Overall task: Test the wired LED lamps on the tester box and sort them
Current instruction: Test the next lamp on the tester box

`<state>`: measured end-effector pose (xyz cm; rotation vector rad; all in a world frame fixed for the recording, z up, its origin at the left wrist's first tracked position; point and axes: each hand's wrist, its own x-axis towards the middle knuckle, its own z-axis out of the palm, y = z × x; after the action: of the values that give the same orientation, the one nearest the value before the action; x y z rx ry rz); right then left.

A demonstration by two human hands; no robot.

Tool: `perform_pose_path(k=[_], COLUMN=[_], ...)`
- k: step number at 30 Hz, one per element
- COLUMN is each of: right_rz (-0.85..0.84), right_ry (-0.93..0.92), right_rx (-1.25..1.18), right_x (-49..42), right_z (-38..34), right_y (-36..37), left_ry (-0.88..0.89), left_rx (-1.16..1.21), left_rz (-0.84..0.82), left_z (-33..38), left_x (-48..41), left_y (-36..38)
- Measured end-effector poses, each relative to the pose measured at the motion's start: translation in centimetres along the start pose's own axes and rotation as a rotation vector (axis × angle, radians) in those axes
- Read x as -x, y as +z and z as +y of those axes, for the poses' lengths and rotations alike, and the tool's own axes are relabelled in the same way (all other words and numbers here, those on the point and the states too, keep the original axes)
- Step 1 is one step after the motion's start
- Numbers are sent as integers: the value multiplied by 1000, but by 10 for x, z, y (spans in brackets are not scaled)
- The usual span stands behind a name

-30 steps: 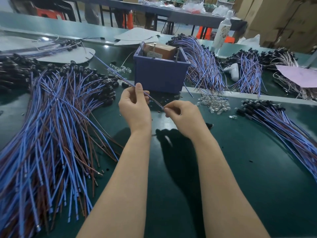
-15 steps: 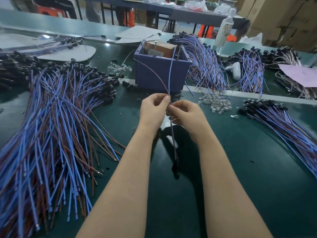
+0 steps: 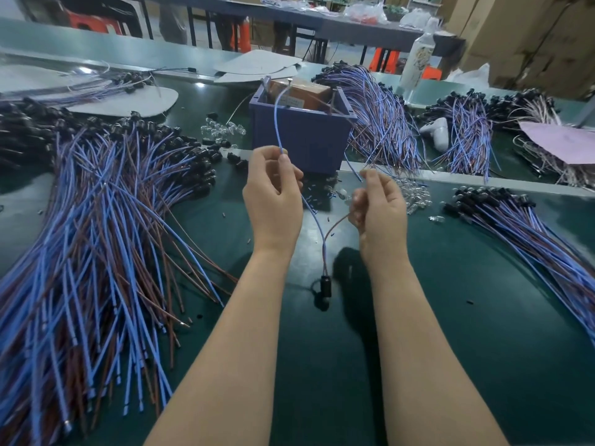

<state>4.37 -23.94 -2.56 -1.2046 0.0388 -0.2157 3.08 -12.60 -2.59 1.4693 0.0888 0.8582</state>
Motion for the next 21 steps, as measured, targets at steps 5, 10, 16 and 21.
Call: perform_pose_path(k=[5, 10, 16, 21], right_rz=[202, 328, 225, 4], right_ry=[-17, 22, 150, 231], right_rx=[6, -2, -220, -279], right_x=[-7, -14, -16, -9], right_z=[3, 8, 1, -2], right_y=[-9, -19, -22, -15], left_ry=[255, 269, 213, 109], left_rx=[-15, 47, 88, 151], left_rz=[93, 245, 269, 31], left_z=[16, 21, 25, 29], left_x=[4, -4, -9, -3], left_y=[-4, -12, -17, -9])
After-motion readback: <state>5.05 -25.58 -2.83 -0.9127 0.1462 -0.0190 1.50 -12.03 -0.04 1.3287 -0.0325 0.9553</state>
